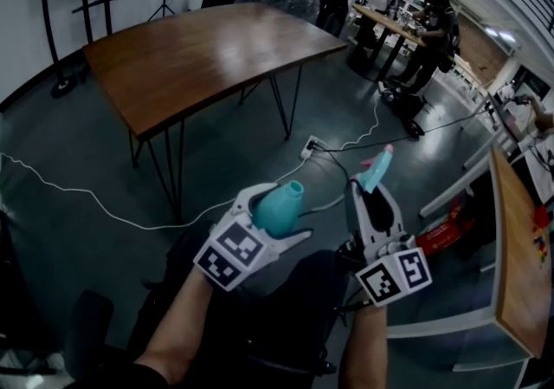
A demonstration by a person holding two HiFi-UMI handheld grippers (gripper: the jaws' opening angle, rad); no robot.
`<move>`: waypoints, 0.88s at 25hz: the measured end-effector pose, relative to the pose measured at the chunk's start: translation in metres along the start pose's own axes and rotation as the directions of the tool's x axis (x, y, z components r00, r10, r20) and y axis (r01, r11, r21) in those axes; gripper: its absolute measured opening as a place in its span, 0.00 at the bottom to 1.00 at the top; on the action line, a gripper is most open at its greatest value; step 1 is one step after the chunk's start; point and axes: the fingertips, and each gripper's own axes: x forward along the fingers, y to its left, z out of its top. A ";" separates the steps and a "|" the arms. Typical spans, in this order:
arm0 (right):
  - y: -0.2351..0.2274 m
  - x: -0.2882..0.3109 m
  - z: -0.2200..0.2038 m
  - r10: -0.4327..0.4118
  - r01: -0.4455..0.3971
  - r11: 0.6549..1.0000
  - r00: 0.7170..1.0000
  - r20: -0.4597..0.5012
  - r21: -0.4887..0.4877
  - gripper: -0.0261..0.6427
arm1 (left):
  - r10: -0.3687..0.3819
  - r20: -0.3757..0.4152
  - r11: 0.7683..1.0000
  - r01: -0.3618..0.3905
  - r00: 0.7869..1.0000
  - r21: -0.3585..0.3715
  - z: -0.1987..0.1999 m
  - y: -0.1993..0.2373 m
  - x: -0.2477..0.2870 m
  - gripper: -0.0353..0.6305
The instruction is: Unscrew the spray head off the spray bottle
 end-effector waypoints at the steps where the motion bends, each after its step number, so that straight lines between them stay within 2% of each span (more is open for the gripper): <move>1: 0.000 -0.001 -0.004 -0.004 0.004 1.000 1.000 -0.005 -0.001 0.25 | -0.001 0.004 1.000 0.001 1.000 -0.002 0.000 0.000 -0.001 0.70; 11: 0.004 -0.001 -0.022 -0.020 0.019 1.000 0.999 -0.038 -0.007 0.25 | -0.004 0.024 1.000 0.005 1.000 -0.021 0.005 0.001 -0.004 0.70; 22: 0.007 0.000 -0.024 -0.021 0.020 1.000 0.998 -0.053 -0.023 0.25 | -0.001 0.026 1.000 0.001 1.000 -0.031 0.007 0.002 -0.005 0.70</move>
